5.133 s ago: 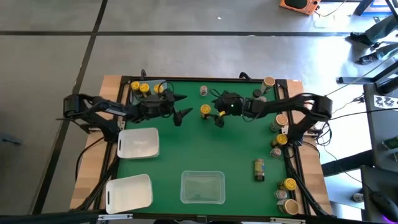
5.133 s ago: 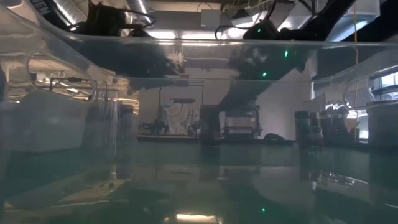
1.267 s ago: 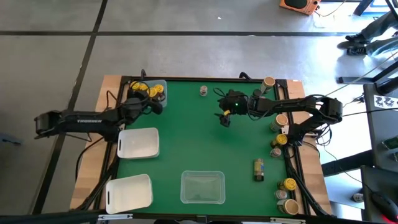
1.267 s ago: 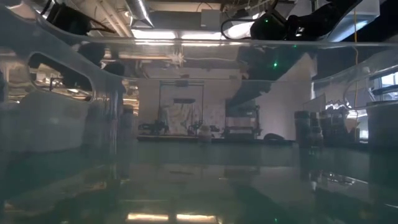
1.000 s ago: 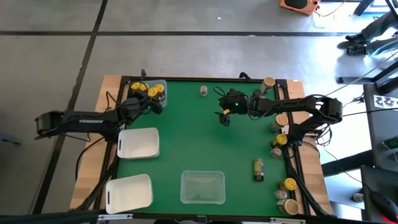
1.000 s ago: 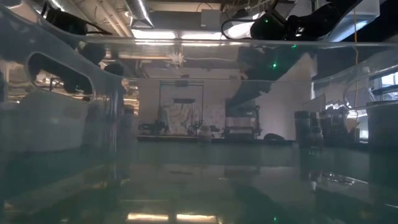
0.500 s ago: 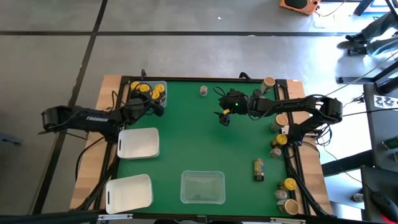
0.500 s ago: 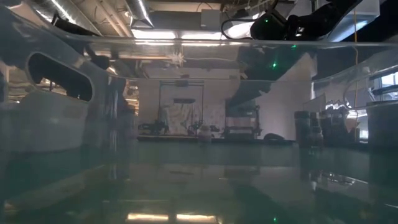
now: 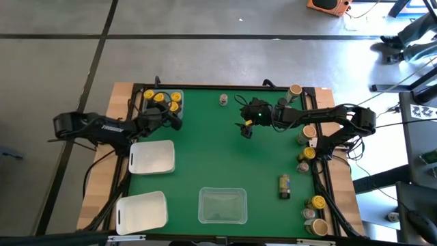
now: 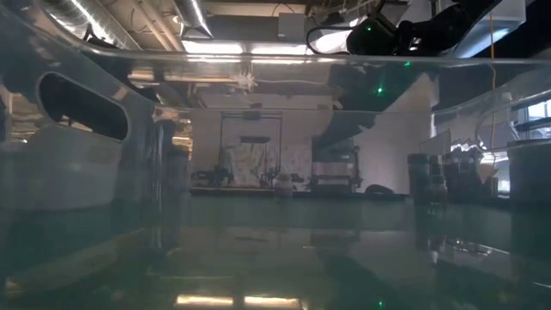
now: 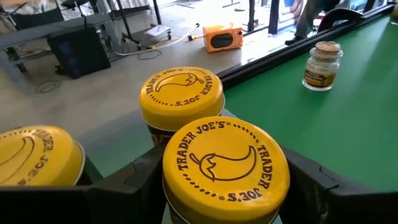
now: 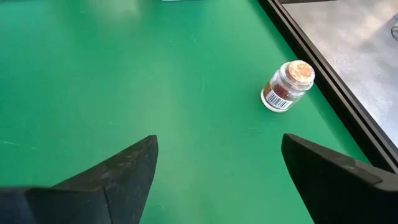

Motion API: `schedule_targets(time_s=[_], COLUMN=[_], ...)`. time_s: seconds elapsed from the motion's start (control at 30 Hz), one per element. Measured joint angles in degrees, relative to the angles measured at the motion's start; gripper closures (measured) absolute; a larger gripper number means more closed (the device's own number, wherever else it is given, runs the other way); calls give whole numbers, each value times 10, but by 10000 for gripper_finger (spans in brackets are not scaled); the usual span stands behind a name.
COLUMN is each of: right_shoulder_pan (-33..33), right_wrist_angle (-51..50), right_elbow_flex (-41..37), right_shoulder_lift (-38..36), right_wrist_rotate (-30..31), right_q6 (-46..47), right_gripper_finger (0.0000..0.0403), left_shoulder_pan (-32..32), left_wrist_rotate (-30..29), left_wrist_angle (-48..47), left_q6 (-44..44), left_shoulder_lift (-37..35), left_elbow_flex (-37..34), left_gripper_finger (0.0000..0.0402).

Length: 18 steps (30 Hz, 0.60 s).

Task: Sort spices by type
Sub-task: Put the yellow spice bottle into the top transparent bin

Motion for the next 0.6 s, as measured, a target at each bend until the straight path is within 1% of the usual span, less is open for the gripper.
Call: schedule_targets(time_s=[0.07,0.27,0.6], right_shoulder_pan=[0,0,0], right_wrist_angle=[0,0,0], right_elbow_flex=[0,0,0], right_shoulder_lift=[0,0,0], right_wrist_rotate=[0,0,0], right_q6=[-1,-1,-1], right_gripper_finger=[63,63,63], left_shoulder_pan=[0,0,0], left_wrist_rotate=[0,0,-6], left_wrist_angle=[5,14,16], left_q6=[-3,2,13], left_shoulder_lift=[6,8,7], left_elbow_flex=[1,0,1], left_gripper_finger=[179,149,141])
